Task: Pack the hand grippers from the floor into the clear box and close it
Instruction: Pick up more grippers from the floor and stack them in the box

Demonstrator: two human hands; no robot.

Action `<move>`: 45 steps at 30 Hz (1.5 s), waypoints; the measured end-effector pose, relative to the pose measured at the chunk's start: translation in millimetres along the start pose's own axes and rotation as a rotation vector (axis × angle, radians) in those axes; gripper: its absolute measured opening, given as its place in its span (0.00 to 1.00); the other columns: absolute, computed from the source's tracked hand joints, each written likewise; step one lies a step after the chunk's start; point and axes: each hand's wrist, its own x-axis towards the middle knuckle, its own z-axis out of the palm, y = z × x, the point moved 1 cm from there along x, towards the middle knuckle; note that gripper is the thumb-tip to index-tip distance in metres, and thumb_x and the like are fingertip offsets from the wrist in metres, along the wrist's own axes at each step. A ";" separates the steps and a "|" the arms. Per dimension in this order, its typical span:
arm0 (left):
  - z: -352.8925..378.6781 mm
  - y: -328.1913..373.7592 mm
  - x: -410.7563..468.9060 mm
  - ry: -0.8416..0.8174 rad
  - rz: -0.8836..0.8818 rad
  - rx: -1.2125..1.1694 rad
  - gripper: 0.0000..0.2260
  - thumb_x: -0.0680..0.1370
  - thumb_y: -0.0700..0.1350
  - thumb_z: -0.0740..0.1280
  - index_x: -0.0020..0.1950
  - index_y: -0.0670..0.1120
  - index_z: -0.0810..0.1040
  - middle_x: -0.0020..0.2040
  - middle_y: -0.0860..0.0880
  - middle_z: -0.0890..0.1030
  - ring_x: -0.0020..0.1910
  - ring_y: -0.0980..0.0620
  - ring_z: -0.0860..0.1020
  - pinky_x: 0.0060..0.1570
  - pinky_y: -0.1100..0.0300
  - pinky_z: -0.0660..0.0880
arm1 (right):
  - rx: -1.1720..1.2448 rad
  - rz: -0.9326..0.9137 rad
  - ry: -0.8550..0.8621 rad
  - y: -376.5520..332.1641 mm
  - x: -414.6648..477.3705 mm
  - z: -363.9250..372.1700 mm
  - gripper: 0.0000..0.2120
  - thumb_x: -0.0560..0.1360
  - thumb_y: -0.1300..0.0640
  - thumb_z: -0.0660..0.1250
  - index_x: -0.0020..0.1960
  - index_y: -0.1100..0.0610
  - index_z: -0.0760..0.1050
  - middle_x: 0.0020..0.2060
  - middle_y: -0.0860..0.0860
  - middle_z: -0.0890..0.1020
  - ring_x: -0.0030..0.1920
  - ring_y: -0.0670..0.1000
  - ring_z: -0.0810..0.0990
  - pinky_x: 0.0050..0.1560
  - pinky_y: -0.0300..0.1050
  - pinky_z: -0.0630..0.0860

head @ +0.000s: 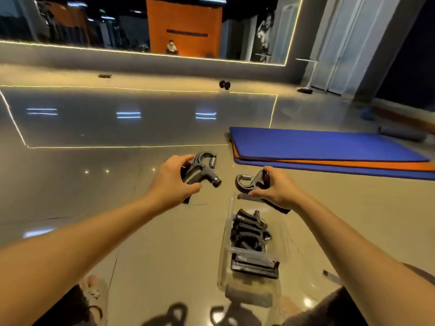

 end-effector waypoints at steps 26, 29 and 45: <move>248.7 -48.7 92.3 -0.608 -0.016 -0.035 0.33 0.68 0.52 0.78 0.72 0.52 0.71 0.57 0.55 0.69 0.55 0.56 0.72 0.50 0.67 0.72 | 0.304 0.506 0.051 173.1 50.4 28.7 0.52 0.67 0.43 0.80 0.80 0.57 0.56 0.51 0.52 0.78 0.48 0.52 0.83 0.52 0.50 0.81; 255.2 -53.0 107.8 -0.625 -0.021 -0.099 0.31 0.67 0.50 0.78 0.69 0.54 0.74 0.53 0.59 0.71 0.52 0.57 0.75 0.46 0.71 0.73 | 0.393 0.524 0.100 181.3 55.8 29.8 0.52 0.67 0.44 0.80 0.81 0.52 0.54 0.45 0.53 0.79 0.44 0.52 0.83 0.51 0.51 0.82; 306.0 -75.8 131.9 -0.956 -0.048 -0.384 0.30 0.69 0.45 0.78 0.56 0.77 0.72 0.52 0.68 0.81 0.52 0.64 0.81 0.44 0.71 0.78 | 0.444 0.625 0.076 196.9 71.3 54.7 0.46 0.69 0.45 0.79 0.80 0.52 0.59 0.46 0.55 0.82 0.48 0.52 0.84 0.53 0.49 0.81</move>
